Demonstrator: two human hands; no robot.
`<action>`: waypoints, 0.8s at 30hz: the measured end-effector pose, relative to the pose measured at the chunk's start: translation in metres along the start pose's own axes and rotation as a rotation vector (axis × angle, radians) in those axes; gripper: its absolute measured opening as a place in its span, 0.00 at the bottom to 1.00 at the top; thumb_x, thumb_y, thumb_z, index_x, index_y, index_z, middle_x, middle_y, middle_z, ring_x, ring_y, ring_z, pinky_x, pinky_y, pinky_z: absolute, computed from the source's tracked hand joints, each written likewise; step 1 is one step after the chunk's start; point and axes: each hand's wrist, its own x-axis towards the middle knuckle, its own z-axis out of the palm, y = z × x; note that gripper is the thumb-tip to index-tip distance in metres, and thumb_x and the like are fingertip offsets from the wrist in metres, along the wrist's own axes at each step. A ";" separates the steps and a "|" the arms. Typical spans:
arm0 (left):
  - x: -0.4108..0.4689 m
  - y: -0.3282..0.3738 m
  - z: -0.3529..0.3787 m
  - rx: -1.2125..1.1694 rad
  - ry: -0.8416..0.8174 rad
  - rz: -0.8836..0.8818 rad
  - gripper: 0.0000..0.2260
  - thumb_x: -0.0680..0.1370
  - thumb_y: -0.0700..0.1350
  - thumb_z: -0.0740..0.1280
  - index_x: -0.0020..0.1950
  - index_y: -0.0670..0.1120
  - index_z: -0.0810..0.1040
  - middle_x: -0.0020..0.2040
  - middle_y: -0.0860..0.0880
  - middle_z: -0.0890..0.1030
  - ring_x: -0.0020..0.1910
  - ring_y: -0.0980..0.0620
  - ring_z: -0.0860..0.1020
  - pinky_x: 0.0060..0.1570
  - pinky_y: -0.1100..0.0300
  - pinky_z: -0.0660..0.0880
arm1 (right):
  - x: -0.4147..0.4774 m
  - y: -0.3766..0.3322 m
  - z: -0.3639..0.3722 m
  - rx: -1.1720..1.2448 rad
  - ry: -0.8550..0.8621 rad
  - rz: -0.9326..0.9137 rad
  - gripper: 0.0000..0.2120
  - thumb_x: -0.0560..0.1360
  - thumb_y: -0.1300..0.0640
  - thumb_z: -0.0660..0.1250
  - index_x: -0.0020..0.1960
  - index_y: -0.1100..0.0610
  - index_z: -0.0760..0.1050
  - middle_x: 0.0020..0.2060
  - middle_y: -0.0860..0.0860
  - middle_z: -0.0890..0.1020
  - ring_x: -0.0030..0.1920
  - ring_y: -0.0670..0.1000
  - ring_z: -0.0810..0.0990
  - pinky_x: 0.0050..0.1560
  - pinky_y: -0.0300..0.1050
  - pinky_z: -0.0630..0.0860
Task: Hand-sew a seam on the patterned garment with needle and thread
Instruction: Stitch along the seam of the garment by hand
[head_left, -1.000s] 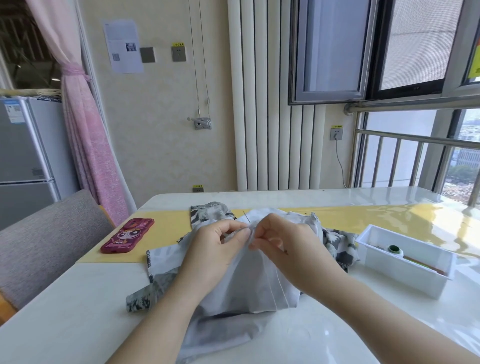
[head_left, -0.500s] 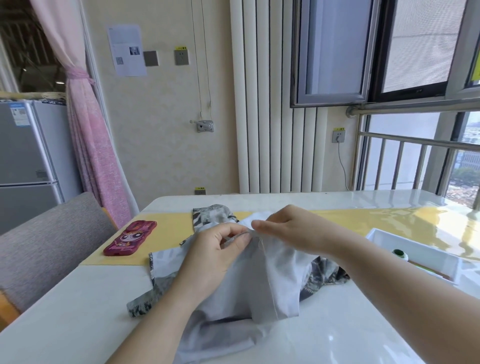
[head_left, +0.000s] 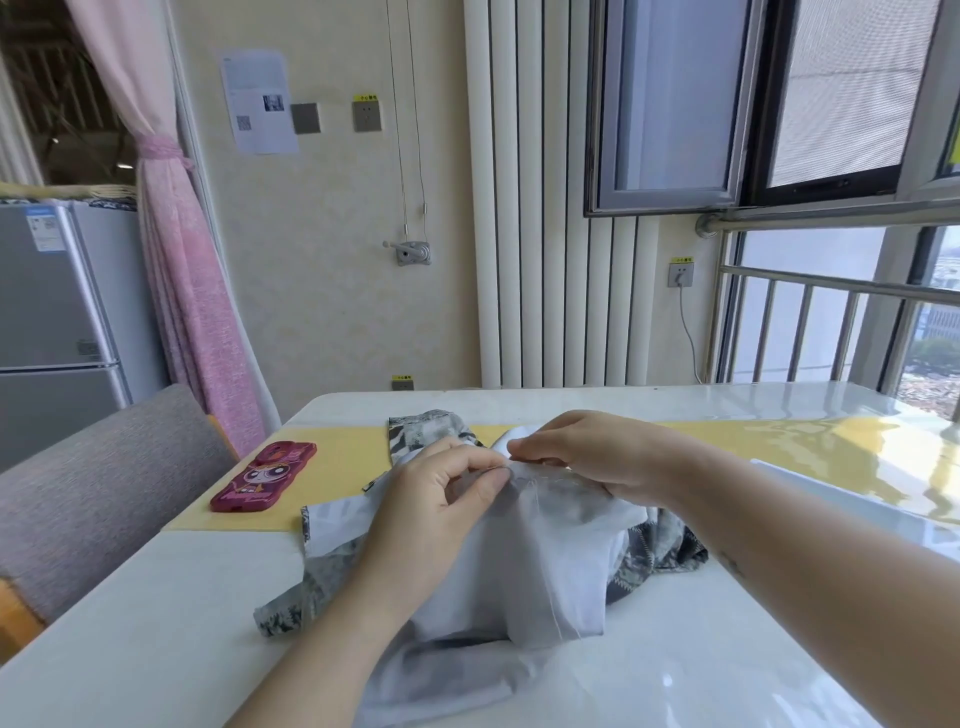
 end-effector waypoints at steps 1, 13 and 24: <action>0.000 0.000 0.000 -0.003 0.003 0.005 0.10 0.76 0.38 0.69 0.41 0.54 0.81 0.38 0.62 0.77 0.36 0.63 0.73 0.39 0.73 0.65 | 0.001 0.000 0.000 0.047 -0.031 0.001 0.12 0.77 0.52 0.65 0.37 0.55 0.77 0.27 0.48 0.76 0.24 0.44 0.71 0.25 0.37 0.65; 0.001 -0.006 0.004 0.039 0.055 0.105 0.06 0.74 0.45 0.68 0.45 0.56 0.82 0.44 0.61 0.73 0.47 0.60 0.75 0.49 0.72 0.69 | 0.008 0.007 -0.005 0.242 -0.186 0.029 0.09 0.78 0.57 0.64 0.50 0.63 0.79 0.47 0.57 0.81 0.48 0.53 0.77 0.49 0.46 0.74; 0.000 -0.005 0.005 0.014 0.106 0.112 0.05 0.75 0.44 0.67 0.44 0.52 0.82 0.46 0.57 0.78 0.51 0.58 0.78 0.52 0.71 0.69 | 0.009 -0.002 -0.008 0.653 0.055 -0.094 0.06 0.79 0.62 0.61 0.44 0.60 0.73 0.38 0.53 0.81 0.27 0.47 0.73 0.28 0.36 0.66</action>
